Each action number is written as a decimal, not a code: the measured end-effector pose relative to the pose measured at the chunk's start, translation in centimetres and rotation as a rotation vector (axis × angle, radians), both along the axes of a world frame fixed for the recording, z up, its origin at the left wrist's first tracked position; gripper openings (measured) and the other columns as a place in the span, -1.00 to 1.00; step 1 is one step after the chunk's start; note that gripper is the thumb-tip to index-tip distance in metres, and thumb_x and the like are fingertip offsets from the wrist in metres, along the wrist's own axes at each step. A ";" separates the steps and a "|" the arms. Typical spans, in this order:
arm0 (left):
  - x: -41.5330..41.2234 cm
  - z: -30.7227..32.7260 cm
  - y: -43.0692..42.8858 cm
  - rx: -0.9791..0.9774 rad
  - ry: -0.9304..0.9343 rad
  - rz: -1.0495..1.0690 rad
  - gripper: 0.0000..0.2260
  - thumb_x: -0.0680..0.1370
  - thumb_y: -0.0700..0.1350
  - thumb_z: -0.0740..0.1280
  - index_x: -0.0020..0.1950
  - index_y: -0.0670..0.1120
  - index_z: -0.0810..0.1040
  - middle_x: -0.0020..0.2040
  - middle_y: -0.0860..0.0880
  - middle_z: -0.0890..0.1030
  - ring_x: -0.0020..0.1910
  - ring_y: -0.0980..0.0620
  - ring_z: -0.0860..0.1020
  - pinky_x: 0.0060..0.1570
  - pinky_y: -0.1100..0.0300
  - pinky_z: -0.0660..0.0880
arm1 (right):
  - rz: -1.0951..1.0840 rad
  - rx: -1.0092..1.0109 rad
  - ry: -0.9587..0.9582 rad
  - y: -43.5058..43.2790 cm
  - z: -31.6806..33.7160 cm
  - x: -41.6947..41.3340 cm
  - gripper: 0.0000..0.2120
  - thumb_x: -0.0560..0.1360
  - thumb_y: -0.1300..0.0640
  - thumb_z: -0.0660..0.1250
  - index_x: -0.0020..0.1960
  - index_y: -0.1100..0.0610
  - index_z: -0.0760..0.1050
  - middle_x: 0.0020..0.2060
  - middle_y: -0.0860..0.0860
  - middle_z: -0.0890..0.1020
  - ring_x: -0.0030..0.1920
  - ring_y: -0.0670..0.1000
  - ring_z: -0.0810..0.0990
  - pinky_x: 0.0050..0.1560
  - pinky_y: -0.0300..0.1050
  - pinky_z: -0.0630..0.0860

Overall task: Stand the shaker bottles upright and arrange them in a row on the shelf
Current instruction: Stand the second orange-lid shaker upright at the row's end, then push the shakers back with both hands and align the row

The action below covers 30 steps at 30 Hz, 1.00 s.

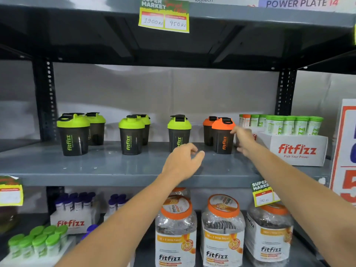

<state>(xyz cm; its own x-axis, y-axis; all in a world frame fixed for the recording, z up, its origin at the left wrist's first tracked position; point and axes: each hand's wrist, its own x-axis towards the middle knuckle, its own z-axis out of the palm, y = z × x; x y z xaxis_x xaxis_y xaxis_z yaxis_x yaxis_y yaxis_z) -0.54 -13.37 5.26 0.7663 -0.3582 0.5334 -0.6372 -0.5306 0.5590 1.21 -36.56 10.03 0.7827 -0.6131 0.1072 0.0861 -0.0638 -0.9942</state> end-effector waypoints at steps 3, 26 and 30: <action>1.8 1.4 -3.7 0.073 0.214 -0.033 -0.65 0.50 -0.05 0.24 0.27 -0.05 0.46 0.22 -0.05 0.58 0.10 -0.10 0.58 0.13 0.08 0.48 | 0.003 -0.015 0.077 -0.8 -1.9 0.9 -0.44 0.37 0.08 0.24 0.36 0.15 0.33 0.29 0.11 0.45 0.27 0.13 0.42 0.21 0.05 0.37; 7.8 1.9 -11.6 0.203 0.388 -0.026 -0.66 0.37 -0.15 0.17 0.10 -0.15 0.54 -0.40 -0.05 0.55 -0.12 -0.17 0.59 -0.15 0.12 0.37 | 0.036 -0.253 0.202 -0.6 -2.3 2.0 -0.73 0.52 0.03 0.03 0.02 0.16 0.39 -0.04 0.18 0.53 -0.06 0.11 0.46 -0.05 -0.02 0.35; 7.0 2.1 -11.0 0.165 0.393 -0.035 -0.73 0.42 -0.18 0.16 0.05 -0.09 0.54 -0.42 -0.02 0.54 -0.29 -0.06 0.51 -0.18 0.17 0.37 | 0.049 -0.381 0.226 -0.5 -2.4 1.5 -0.62 0.57 0.03 -0.02 0.20 0.20 0.42 0.18 0.20 0.51 0.16 0.17 0.47 0.14 0.01 0.34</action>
